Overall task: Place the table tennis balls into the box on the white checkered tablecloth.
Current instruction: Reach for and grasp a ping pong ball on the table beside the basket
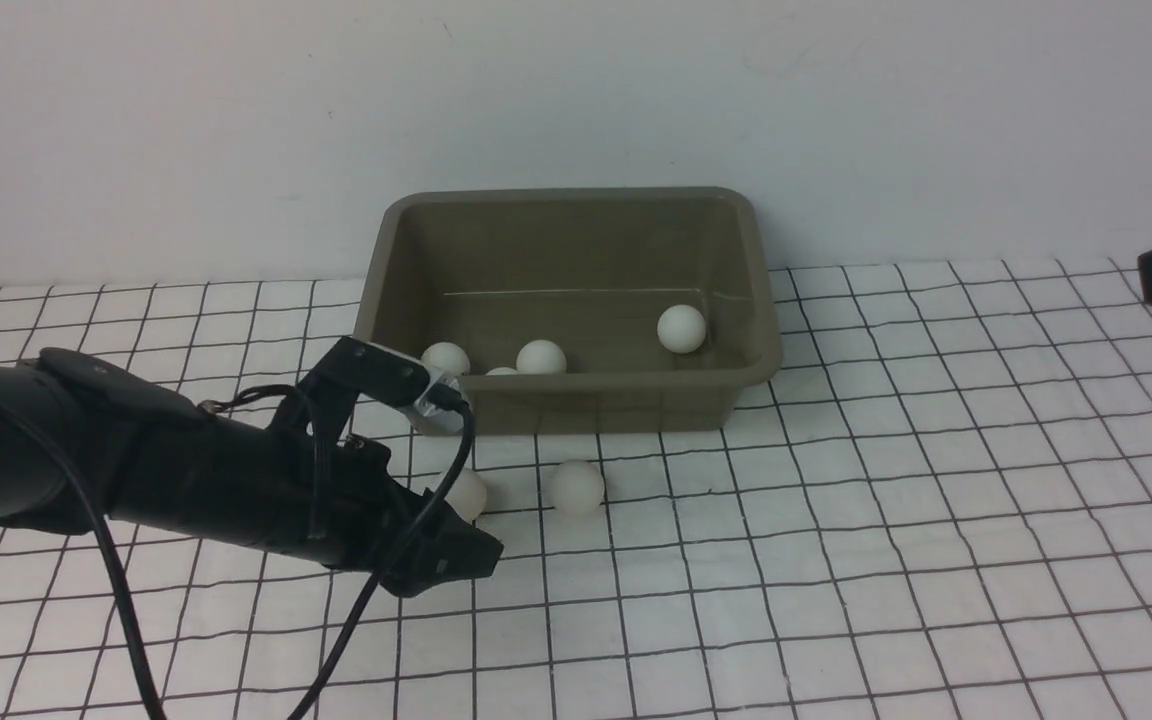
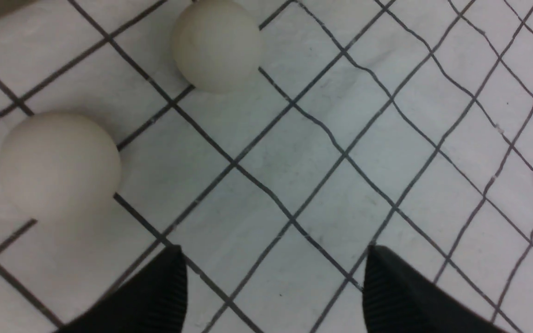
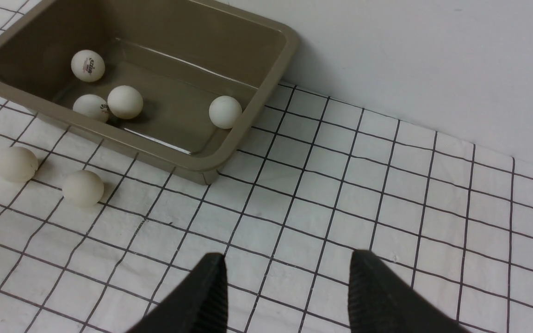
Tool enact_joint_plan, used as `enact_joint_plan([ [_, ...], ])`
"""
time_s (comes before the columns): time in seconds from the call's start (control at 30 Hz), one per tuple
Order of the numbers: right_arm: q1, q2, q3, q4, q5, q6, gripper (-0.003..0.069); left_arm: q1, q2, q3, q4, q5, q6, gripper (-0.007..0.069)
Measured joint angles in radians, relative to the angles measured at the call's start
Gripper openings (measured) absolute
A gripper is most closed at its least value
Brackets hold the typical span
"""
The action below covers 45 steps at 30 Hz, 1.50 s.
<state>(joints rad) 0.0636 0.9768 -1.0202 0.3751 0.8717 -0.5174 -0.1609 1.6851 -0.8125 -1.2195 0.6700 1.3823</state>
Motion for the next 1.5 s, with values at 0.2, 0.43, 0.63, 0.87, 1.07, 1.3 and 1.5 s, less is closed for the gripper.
enact_joint_plan([
  [0.2, 0.000, 0.000, 0.000, 0.000, 0.007, 0.000, 0.0335, 0.000, 0.004, 0.000, -0.132, -0.039, 0.186, 0.0527],
  [0.43, 0.000, 0.000, 0.000, 0.000, 0.007, 0.000, 0.0335, 0.000, 0.020, 0.000, -0.212, -0.178, 0.306, 0.0532],
  [0.63, 0.000, 0.000, 0.000, 0.000, 0.003, 0.000, 0.0335, 0.000, 0.065, 0.000, -0.319, -0.200, 0.448, 0.0532],
  [0.87, 0.000, 0.000, 0.000, 0.000, -0.001, 0.000, 0.0335, -0.001, 0.121, 0.000, -0.455, -0.205, 0.599, 0.0532],
  [1.07, 0.000, 0.000, 0.000, 0.000, -0.002, 0.000, 0.0335, -0.001, 0.182, -0.007, -0.487, -0.205, 0.739, 0.0532],
  [1.3, 0.000, 0.000, 0.000, 0.000, -0.002, 0.000, 0.0335, -0.001, 0.215, -0.034, -0.494, -0.205, 0.745, 0.0532],
  [1.5, 0.000, 0.000, 0.000, 0.000, -0.002, 0.000, 0.0335, -0.001, 0.215, -0.064, -0.495, -0.208, 0.745, 0.0532],
])
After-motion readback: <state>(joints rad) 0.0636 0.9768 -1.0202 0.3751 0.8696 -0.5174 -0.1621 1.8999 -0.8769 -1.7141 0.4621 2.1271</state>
